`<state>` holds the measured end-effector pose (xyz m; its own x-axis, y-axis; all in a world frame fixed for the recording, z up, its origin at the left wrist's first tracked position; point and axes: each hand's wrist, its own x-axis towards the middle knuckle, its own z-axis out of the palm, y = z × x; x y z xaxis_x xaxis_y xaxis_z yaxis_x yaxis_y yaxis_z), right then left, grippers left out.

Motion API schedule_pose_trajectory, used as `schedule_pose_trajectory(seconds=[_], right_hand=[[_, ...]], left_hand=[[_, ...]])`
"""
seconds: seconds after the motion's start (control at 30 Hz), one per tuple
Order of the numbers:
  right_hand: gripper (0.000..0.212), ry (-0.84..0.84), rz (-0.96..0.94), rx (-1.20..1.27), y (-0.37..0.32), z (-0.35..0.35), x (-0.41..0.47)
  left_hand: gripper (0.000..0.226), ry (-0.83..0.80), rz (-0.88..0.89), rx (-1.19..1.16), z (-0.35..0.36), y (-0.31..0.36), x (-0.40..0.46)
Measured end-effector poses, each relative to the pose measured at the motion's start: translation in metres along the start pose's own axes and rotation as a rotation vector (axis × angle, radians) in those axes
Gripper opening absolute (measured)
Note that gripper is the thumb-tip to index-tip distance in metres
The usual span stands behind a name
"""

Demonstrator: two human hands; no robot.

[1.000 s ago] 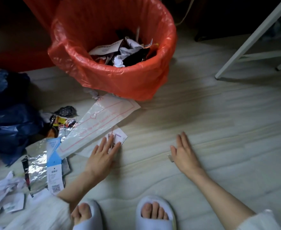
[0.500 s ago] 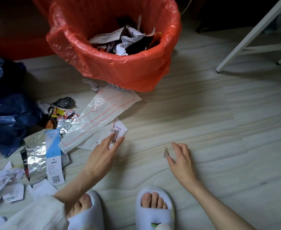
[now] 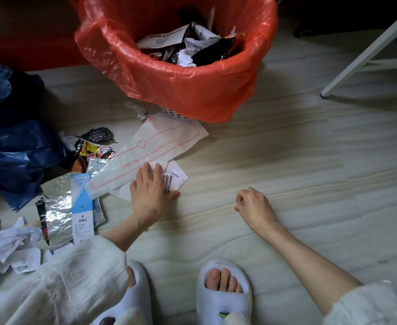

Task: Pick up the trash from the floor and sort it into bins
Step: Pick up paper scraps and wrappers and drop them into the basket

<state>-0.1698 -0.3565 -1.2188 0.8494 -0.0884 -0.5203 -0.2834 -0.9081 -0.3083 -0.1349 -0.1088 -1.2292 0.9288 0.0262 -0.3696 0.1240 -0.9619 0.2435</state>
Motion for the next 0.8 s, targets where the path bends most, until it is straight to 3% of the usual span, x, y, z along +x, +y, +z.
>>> schedule_pose_trajectory(seconds=[0.17, 0.37, 0.5, 0.63, 0.8], right_hand=[[0.010, -0.002, 0.062, -0.006, -0.002, 0.003, -0.002], [0.007, -0.004, 0.118, 0.077, -0.003, 0.001, -0.005], [0.004, 0.079, 0.134, 0.268, -0.006, -0.005, -0.006], [0.004, 0.126, 0.102, 0.461, -0.015, -0.012, -0.010], [0.022, 0.142, 0.112, 0.659, -0.028, -0.024, -0.007]], left_hand=[[0.035, 0.048, 0.050, 0.034, -0.013, -0.003, 0.002], [0.030, 0.111, 0.158, 0.053, -0.020, -0.025, -0.004], [0.021, 0.131, 0.129, -0.069, -0.020, -0.020, -0.010], [0.012, 0.119, 0.226, -0.133, -0.019, -0.006, -0.027], [0.014, 0.084, 0.390, -0.049, -0.032, 0.003, -0.034]])
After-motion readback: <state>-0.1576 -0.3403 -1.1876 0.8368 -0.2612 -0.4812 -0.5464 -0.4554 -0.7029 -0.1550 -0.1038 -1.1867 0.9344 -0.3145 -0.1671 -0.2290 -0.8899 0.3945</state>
